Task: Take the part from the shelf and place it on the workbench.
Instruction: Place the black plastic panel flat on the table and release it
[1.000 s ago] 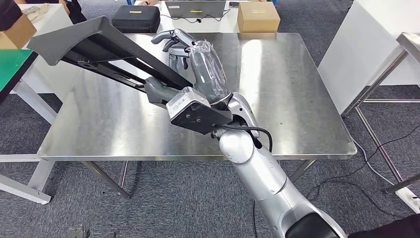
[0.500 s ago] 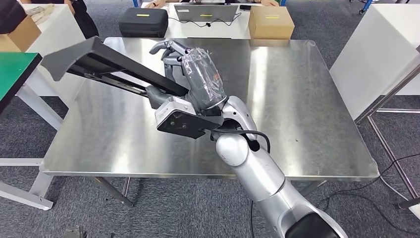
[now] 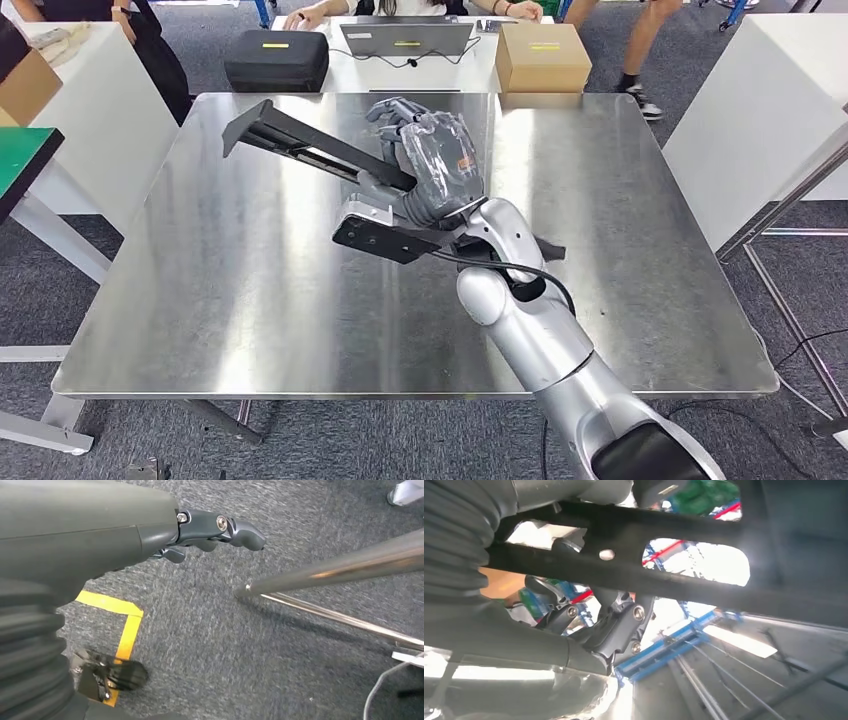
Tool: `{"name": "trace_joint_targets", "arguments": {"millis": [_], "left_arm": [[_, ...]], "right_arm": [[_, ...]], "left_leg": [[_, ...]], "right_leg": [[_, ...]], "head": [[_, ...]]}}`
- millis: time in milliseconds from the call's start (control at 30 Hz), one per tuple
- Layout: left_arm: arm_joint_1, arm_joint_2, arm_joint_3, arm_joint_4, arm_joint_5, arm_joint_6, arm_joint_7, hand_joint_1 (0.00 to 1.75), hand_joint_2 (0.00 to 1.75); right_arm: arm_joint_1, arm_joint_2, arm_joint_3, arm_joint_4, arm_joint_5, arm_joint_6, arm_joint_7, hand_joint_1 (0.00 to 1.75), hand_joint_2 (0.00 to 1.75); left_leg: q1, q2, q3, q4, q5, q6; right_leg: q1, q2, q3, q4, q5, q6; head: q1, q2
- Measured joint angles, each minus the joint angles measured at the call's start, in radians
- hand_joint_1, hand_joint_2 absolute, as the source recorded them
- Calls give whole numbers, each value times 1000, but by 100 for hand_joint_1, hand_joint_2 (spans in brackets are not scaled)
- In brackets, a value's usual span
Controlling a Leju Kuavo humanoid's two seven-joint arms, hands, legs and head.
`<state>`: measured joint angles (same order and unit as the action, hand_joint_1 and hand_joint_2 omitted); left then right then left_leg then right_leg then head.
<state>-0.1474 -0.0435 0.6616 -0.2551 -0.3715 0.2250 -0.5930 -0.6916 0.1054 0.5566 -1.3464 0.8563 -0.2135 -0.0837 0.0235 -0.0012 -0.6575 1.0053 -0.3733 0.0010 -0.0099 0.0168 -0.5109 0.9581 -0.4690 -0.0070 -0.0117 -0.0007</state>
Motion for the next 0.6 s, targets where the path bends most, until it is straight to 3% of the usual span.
{"name": "trace_joint_targets", "arguments": {"millis": [100,233,600], "left_arm": [[1,2,3,0,0,2,-3,0,175],[3,2,4,0,-4,2,-15,0,175],[3,-3,4,0,-15,-7,-41,0,175]], "right_arm": [[-7,-19,-11,25,45,-14,21,175,175],[-30,-57,-37,117,236,-108,77,175,175],[-196,-108,-126,623,514,-340,101,175,175]], "left_leg": [[-8,-3,3,-3,9,10],[-19,-10,0,-4,7,16],[-26,-10,-1,-4,7,31]], "right_leg": [[7,-1,-4,4,-9,7],[7,-8,-2,-4,-12,10],[1,-9,-2,-10,-9,22]], "head": [[0,0],[0,0],[0,0]]}}
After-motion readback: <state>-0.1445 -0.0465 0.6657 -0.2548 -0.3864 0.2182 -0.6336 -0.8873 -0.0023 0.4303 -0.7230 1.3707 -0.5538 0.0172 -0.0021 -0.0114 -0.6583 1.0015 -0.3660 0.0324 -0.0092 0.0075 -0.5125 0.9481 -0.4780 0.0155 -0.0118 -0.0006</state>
